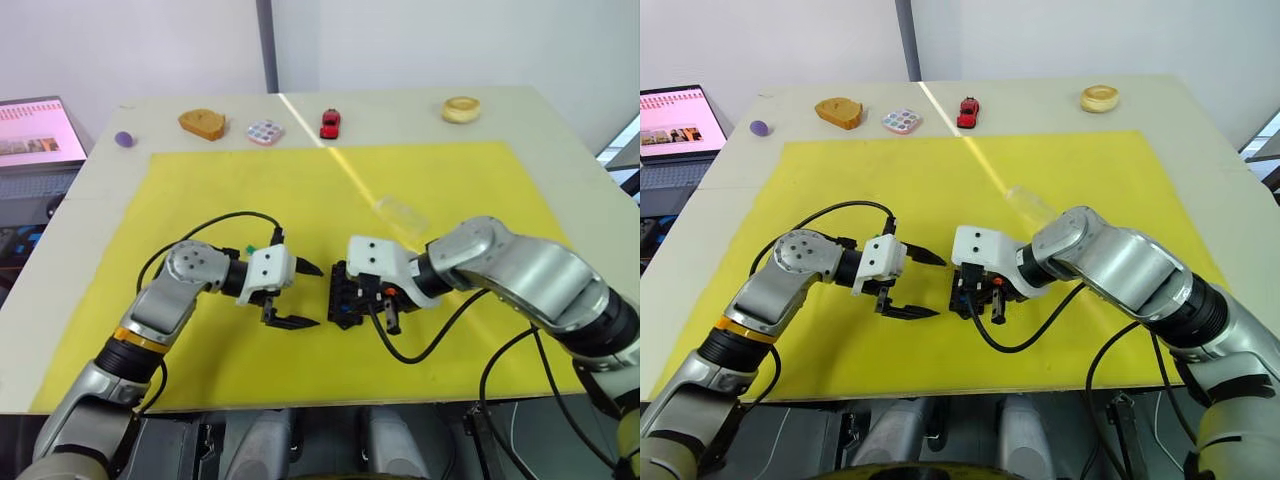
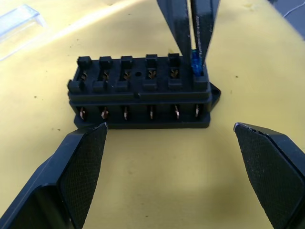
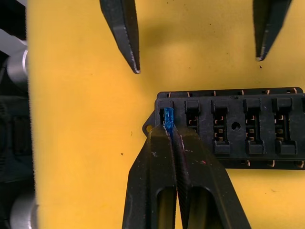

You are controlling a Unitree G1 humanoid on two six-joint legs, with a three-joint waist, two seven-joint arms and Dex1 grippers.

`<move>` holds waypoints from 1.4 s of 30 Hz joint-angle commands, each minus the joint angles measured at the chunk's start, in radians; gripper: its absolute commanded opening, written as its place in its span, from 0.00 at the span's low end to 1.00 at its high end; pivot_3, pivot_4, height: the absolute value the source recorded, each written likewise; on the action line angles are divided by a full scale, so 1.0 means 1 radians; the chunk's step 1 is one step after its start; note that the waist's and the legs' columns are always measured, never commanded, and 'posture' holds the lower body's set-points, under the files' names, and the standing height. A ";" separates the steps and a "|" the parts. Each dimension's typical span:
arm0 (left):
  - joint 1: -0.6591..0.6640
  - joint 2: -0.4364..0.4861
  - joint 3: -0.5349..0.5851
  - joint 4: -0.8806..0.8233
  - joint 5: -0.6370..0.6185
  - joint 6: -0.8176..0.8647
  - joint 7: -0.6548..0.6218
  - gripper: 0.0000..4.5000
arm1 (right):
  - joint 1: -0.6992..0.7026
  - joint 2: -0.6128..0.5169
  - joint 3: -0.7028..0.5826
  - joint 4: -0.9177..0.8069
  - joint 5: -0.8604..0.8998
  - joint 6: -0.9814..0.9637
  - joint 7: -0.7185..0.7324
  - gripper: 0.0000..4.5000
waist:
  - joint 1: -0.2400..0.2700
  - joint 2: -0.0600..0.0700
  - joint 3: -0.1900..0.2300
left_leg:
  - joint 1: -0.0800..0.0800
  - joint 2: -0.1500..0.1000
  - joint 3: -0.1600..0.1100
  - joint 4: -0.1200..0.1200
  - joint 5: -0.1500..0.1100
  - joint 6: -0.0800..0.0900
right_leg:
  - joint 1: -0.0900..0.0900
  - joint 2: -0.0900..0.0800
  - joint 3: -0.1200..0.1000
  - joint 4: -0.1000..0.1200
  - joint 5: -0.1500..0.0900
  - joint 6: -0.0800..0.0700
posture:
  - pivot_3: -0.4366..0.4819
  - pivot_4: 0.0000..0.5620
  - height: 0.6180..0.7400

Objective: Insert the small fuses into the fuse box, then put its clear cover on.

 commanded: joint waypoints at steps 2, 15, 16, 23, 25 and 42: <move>-0.010 -0.008 -0.005 -0.004 0.010 -0.022 0.003 0.99 | 0.005 -0.007 0.052 -0.029 -0.053 -0.025 -0.028 0.00 | 0.000 0.000 0.000 | 0.000 0.000 0.000 0.000 0.000 0.000 | 0.000 0.000 0.000 0.000 0.000 0.000 | 0.48 0.27 1.00; -0.019 -0.013 -0.003 0.003 0.016 -0.017 0.008 0.99 | -0.007 -0.042 0.062 -0.055 -0.102 -0.089 0.012 0.00 | 0.000 0.000 0.000 | 0.001 0.000 0.000 0.001 0.000 0.000 | 0.001 0.000 0.000 0.000 0.000 0.000 | 0.48 0.27 1.00; -0.020 -0.013 -0.003 0.004 0.017 -0.019 0.008 0.99 | -0.008 -0.043 0.063 -0.056 -0.105 -0.090 0.014 0.00 | 0.000 0.000 0.000 | 0.001 0.000 0.000 0.001 0.000 0.000 | 0.001 0.000 0.000 0.000 0.000 0.000 | 0.48 0.27 1.00; -0.028 -0.013 -0.004 0.013 0.019 -0.022 0.002 1.00 | -0.005 -0.048 0.047 -0.068 -0.098 -0.093 0.031 0.19 | 0.001 0.000 0.000 | 0.001 0.000 0.000 0.001 0.000 0.000 | 0.001 0.000 -0.001 0.000 0.000 0.000 | 0.48 0.27 1.00; -0.031 -0.013 -0.004 0.020 0.020 -0.025 -0.002 1.00 | -0.008 -0.047 0.038 -0.067 -0.094 -0.095 0.039 0.19 | 0.001 0.000 0.000 | 0.001 0.000 0.000 0.001 0.000 0.000 | 0.001 0.000 -0.001 0.000 0.000 0.000 | 0.48 0.27 1.00; -0.033 -0.020 -0.003 0.020 0.025 -0.033 -0.005 1.00 | 0.009 -0.026 -0.124 -0.059 -0.016 -0.089 0.072 0.01 | 0.001 0.000 0.000 | 0.000 0.000 -0.001 0.001 0.000 0.000 | 0.001 0.000 -0.001 0.001 0.000 0.000 | 0.48 0.27 1.00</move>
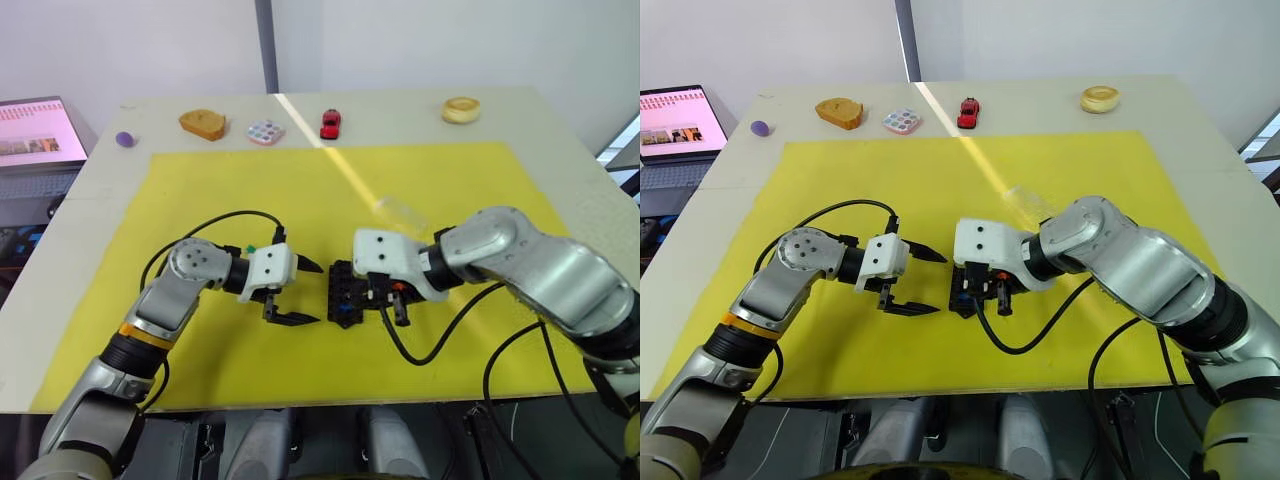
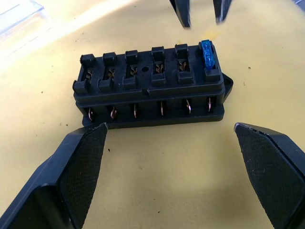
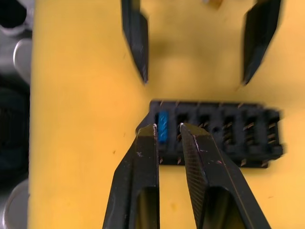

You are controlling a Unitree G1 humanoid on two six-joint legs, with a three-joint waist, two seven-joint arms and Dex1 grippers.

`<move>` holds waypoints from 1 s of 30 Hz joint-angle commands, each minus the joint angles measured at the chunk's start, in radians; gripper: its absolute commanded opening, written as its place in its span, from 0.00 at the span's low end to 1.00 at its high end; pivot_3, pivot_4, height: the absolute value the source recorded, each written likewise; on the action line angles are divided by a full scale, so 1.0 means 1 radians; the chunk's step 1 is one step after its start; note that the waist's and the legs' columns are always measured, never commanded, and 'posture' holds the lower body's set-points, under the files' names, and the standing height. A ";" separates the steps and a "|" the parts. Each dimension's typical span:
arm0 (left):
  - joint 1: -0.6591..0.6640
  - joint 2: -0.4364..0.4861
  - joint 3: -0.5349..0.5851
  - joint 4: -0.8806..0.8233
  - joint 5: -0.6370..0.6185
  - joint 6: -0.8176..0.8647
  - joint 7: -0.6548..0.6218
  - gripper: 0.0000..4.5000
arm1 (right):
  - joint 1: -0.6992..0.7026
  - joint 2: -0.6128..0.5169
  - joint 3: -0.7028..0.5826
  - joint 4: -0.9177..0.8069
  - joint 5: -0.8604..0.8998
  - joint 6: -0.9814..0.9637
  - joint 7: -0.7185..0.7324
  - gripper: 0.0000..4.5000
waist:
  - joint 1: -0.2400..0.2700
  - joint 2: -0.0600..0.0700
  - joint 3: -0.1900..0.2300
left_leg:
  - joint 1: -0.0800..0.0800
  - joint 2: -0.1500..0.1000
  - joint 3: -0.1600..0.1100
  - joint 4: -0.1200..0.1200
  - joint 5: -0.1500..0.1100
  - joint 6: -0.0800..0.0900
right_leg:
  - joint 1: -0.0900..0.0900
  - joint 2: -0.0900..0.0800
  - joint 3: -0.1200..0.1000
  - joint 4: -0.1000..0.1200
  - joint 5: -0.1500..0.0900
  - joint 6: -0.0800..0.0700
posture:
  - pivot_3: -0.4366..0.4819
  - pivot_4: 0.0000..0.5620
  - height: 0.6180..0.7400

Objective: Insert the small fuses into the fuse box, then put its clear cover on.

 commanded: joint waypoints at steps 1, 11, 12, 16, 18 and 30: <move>-0.017 -0.004 -0.001 -0.017 -0.003 -0.014 -0.003 1.00 | 0.016 0.013 -0.031 -0.009 0.009 -0.013 -0.016 0.01 | 0.000 0.000 0.000 | 0.000 0.000 0.000 0.000 0.000 0.000 | 0.000 0.000 0.000 0.000 0.000 0.000 | 0.48 0.27 1.00; -0.022 -0.003 -0.003 -0.012 0.002 -0.019 -0.005 1.00 | 0.056 0.021 -0.015 -0.020 0.007 -0.018 -0.027 0.01 | 0.000 0.000 0.000 | 0.000 0.000 0.000 0.001 0.000 0.000 | 0.000 0.000 0.000 0.000 0.000 0.000 | 0.48 0.27 1.00; -0.024 -0.003 -0.004 -0.010 0.005 -0.023 -0.006 1.00 | 0.057 0.022 -0.012 -0.021 0.005 -0.021 -0.027 0.01 | 0.001 0.000 0.000 | 0.000 0.000 0.000 0.001 0.000 0.000 | 0.000 0.000 0.000 0.000 0.000 0.000 | 0.48 0.27 1.00; -0.023 -0.005 -0.006 -0.012 0.006 -0.023 -0.006 1.00 | 0.060 0.022 -0.001 -0.013 -0.009 -0.021 -0.037 0.01 | 0.000 0.000 0.000 | 0.000 0.000 0.000 0.001 0.000 0.000 | 0.000 0.000 0.000 0.000 0.000 0.000 | 0.48 0.27 1.00; -0.024 -0.008 -0.007 -0.010 0.007 -0.024 -0.006 1.00 | 0.071 0.016 0.013 -0.012 -0.017 -0.030 -0.036 0.01 | 0.000 0.000 0.000 | 0.000 0.000 0.000 0.001 0.000 0.000 | 0.000 0.000 0.000 0.000 0.000 0.000 | 0.48 0.27 1.00; -0.023 -0.014 -0.010 0.009 0.021 -0.042 0.000 1.00 | 0.110 -0.018 0.088 0.008 -0.101 -0.116 -0.029 0.01 | 0.000 0.000 0.000 | 0.000 0.000 0.000 0.001 0.000 0.000 | 0.001 0.000 -0.001 0.000 0.000 0.000 | 0.48 0.27 1.00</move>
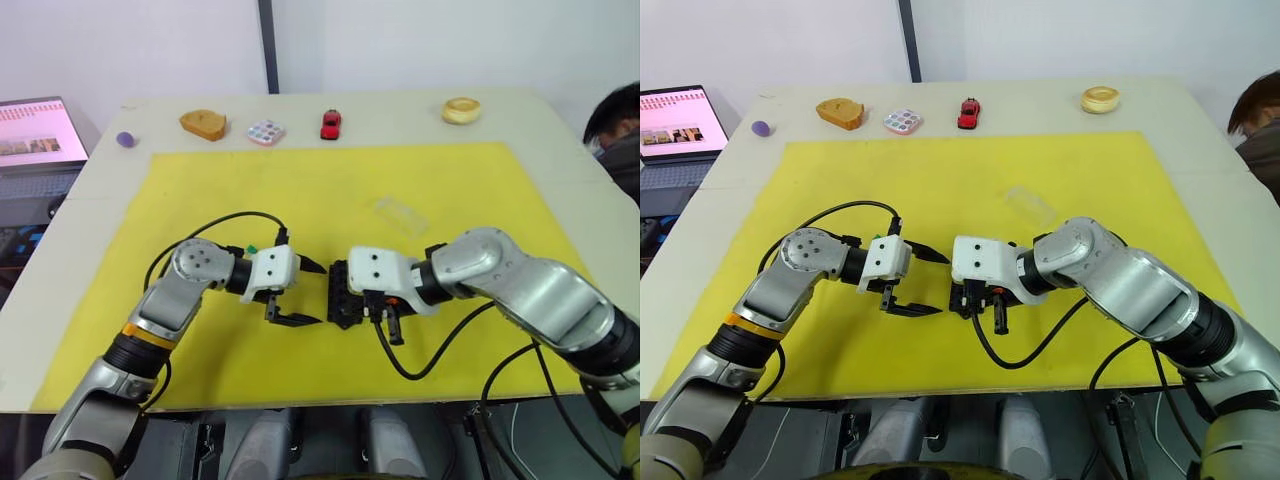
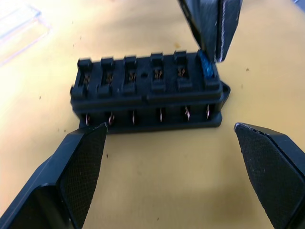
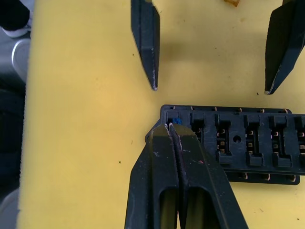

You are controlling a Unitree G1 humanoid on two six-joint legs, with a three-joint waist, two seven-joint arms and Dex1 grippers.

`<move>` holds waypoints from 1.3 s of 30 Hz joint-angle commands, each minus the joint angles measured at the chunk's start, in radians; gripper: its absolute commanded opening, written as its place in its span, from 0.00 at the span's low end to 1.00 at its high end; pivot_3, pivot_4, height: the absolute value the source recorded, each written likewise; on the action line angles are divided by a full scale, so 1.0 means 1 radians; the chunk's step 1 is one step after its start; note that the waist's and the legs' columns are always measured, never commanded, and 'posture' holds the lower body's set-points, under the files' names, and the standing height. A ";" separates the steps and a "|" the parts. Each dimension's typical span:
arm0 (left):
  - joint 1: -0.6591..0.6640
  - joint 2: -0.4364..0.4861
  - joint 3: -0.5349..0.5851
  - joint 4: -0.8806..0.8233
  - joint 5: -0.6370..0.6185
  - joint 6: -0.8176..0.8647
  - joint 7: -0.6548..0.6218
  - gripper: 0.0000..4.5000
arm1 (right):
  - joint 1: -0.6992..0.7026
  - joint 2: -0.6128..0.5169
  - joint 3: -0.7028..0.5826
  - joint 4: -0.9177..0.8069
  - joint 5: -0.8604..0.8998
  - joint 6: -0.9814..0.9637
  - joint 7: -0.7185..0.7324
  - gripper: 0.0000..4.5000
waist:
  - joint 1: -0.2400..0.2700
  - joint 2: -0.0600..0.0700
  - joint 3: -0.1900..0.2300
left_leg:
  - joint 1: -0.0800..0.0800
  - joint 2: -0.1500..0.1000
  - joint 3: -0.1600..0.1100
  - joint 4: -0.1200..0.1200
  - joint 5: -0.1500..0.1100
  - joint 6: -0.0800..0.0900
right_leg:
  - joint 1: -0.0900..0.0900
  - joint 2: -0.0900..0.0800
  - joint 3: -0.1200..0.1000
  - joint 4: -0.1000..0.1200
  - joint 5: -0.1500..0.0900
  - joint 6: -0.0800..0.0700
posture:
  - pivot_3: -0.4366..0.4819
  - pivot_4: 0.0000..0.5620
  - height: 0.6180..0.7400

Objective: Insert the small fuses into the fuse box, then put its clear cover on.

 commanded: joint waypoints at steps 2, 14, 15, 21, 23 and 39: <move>-0.019 -0.003 -0.003 -0.014 0.003 -0.020 0.000 1.00 | 0.013 -0.024 0.020 0.005 -0.030 -0.007 0.012 0.01 | 0.001 0.000 0.000 | 0.000 0.000 0.000 0.000 0.000 0.000 | 0.000 0.000 0.000 0.000 0.000 0.000 | 0.48 0.27 1.00; -0.034 0.041 0.130 -0.170 -0.167 0.135 0.005 1.00 | -0.049 -0.001 -0.254 0.008 0.071 -0.095 0.060 0.01 | -0.001 0.000 0.000 | -0.001 0.000 -0.001 0.001 0.000 0.000 | 0.000 0.000 0.000 0.000 0.000 0.000 | 0.48 0.27 1.00; -0.035 0.060 0.157 -0.210 -0.205 0.197 0.011 1.00 | -0.045 -0.013 -0.285 0.007 0.082 -0.113 0.076 0.01 | -0.001 0.000 0.000 | -0.002 0.000 -0.001 0.001 0.000 0.000 | -0.001 0.000 0.000 0.000 0.000 0.000 | 0.48 0.27 1.00; 0.049 0.302 0.363 -0.331 -0.368 0.474 0.002 1.00 | 0.050 -0.151 -0.445 0.088 0.087 -0.232 0.167 0.01 | -0.003 0.000 0.000 | 0.000 0.000 -0.001 0.000 0.000 0.000 | 0.000 0.000 0.000 0.000 0.000 0.000 | 0.48 0.27 1.00; 0.096 0.393 0.467 -0.294 -0.403 0.526 -0.007 1.00 | 0.114 -0.242 -0.511 0.169 0.062 -0.291 0.215 0.01 | -0.003 0.000 0.001 | 0.000 0.000 0.000 0.000 0.000 0.000 | 0.000 0.000 0.000 0.000 0.000 0.000 | 0.48 0.27 1.00; 0.344 0.599 0.668 0.178 -0.318 0.380 -0.119 1.00 | 0.340 -0.437 -0.692 0.586 -0.055 -0.572 0.307 0.99 | -0.002 0.003 0.002 | 0.001 0.001 0.002 -0.005 -0.002 -0.002 | -0.004 -0.001 0.001 -0.004 -0.001 -0.001 | 0.48 0.27 1.00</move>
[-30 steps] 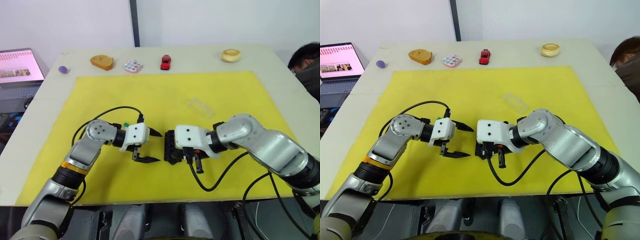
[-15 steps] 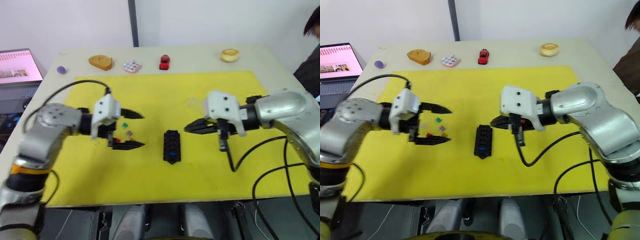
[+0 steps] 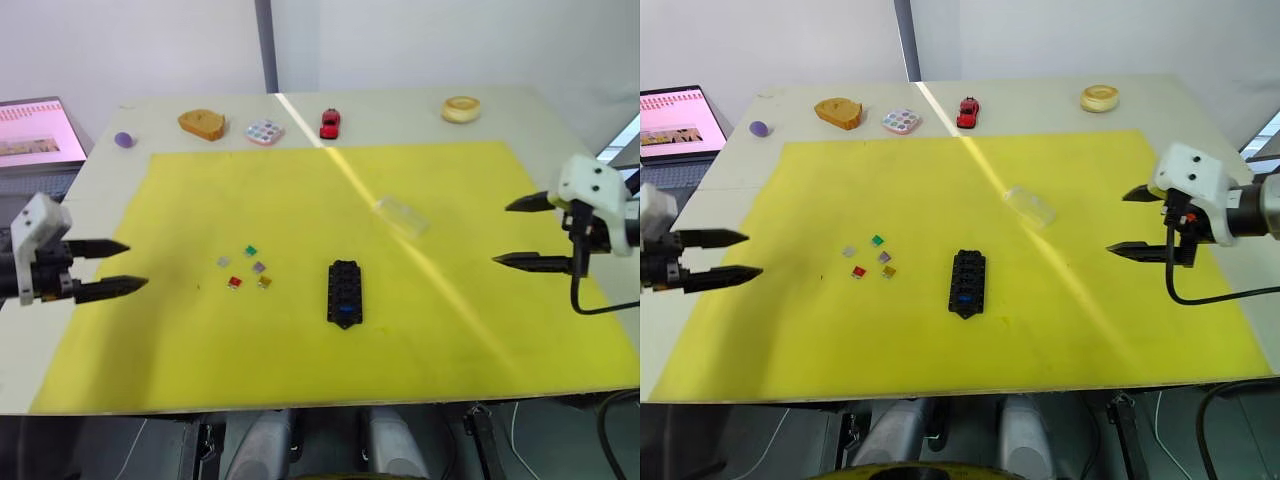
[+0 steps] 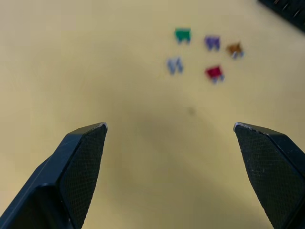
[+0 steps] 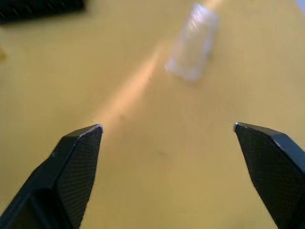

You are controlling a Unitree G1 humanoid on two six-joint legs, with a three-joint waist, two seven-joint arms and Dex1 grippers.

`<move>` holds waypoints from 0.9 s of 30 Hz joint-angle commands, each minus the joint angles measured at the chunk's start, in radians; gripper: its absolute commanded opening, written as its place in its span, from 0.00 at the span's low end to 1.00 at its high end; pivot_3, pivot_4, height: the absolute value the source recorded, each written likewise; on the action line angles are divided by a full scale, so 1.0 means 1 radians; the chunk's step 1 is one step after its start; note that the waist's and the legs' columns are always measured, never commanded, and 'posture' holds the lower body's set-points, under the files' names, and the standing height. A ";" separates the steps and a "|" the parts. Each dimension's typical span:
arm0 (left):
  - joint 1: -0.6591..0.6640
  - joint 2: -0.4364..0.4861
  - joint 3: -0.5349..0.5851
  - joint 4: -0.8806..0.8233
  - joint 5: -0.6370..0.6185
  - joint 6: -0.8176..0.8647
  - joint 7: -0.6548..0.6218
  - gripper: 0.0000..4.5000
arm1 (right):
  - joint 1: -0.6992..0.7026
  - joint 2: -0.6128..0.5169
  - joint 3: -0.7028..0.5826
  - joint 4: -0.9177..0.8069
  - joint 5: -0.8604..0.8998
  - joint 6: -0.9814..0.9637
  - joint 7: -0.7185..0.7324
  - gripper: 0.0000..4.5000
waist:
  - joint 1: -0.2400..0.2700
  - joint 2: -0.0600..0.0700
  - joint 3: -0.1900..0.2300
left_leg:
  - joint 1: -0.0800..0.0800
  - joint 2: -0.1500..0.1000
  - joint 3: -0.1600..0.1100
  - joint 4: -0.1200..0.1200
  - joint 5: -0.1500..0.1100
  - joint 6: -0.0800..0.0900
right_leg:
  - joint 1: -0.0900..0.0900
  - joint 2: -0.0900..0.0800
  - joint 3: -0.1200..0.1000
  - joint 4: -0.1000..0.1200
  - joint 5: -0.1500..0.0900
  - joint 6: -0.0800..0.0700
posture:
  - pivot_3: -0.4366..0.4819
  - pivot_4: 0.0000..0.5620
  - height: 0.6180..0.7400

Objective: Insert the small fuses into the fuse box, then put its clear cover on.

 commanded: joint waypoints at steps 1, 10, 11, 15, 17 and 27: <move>-0.037 0.012 -0.004 0.001 -0.003 -0.026 -0.010 1.00 | -0.039 -0.004 -0.017 0.024 -0.012 -0.033 -0.002 0.99 | 0.000 0.001 0.001 | 0.000 0.000 0.000 0.000 0.000 0.000 | 0.000 0.000 0.000 0.000 0.000 -0.001 | 0.48 0.27 1.00; -0.132 -0.068 -0.121 -0.067 -0.051 0.105 0.003 1.00 | -0.246 0.134 0.064 -0.223 0.143 0.170 -0.047 0.99 | -0.008 0.003 0.000 | 0.000 0.000 0.002 -0.004 0.001 0.000 | -0.001 0.000 0.004 0.002 0.000 0.001 | 0.48 0.27 1.00; -0.155 -0.085 -0.146 -0.065 -0.052 0.127 0.007 1.00 | -0.269 0.154 0.084 -0.258 0.158 0.192 -0.047 0.99 | -0.006 0.003 0.001 | 0.000 0.000 0.002 -0.004 0.002 0.001 | -0.001 0.000 0.004 0.002 0.000 0.001 | 0.48 0.27 1.00; -0.255 -0.164 -0.214 -0.005 -0.071 0.230 0.025 1.00 | -0.365 0.258 0.166 -0.364 0.207 0.266 -0.082 0.99 | -0.001 0.002 0.001 | 0.000 0.000 0.002 -0.003 0.002 0.001 | -0.001 0.000 0.004 0.002 0.000 0.001 | 0.48 0.27 1.00; -0.305 -0.200 -0.219 0.021 -0.113 0.322 0.030 1.00 | -0.405 0.309 0.201 -0.396 0.223 0.291 -0.101 0.99 | 0.001 0.001 0.001 | -0.001 0.000 0.002 -0.001 0.002 0.001 | -0.001 0.000 0.003 0.003 0.001 0.001 | 0.48 0.27 1.00; -0.456 -0.329 -0.228 0.257 -0.123 0.534 0.162 1.00 | -0.463 0.405 0.278 -0.435 0.247 0.354 -0.145 0.99 | -0.001 -0.001 0.001 | -0.001 -0.001 0.002 0.003 0.002 0.002 | 0.000 0.001 0.003 0.007 0.001 0.001 | 0.48 0.27 1.00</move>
